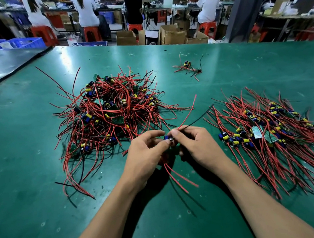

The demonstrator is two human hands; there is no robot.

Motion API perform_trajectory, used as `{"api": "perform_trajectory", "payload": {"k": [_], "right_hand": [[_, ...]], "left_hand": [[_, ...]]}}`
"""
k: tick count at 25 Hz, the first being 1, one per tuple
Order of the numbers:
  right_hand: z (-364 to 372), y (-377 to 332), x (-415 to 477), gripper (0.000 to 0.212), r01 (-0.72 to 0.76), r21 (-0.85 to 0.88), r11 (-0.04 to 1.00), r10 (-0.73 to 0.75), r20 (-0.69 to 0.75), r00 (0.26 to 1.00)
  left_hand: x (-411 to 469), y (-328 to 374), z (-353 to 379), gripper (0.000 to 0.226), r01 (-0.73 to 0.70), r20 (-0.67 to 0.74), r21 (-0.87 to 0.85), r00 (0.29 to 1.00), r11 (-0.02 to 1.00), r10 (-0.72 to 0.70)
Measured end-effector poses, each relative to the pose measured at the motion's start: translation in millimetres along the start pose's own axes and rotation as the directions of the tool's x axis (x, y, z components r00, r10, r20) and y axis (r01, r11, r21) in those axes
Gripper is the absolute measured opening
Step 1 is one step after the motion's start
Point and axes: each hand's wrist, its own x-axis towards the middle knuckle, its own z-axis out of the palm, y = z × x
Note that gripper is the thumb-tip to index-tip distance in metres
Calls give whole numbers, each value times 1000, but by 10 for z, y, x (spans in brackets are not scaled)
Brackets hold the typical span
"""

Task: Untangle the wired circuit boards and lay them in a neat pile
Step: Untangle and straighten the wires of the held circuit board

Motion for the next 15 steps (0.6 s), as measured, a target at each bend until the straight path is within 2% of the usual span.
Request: {"api": "perform_trajectory", "payload": {"k": [3,6,11,15], "right_hand": [[-47,5,31,29,-33,-30,999,31,-75,997],[-35,30,34,35,-29,-54,998,24,-98,995],[2,12,5,27,23,-144,989,-24,-7,1000],[4,30,25,31,6,-147,989,-7,-7,1000]], "left_hand": [[-16,27,18,24,4,79,-15,997,1000,-2],[-26,42,25,26,2,96,-12,995,1000,-1],[-39,46,45,22,-40,99,23,994,999,37],[-25,41,73,26,-14,110,17,994,1000,12]]}}
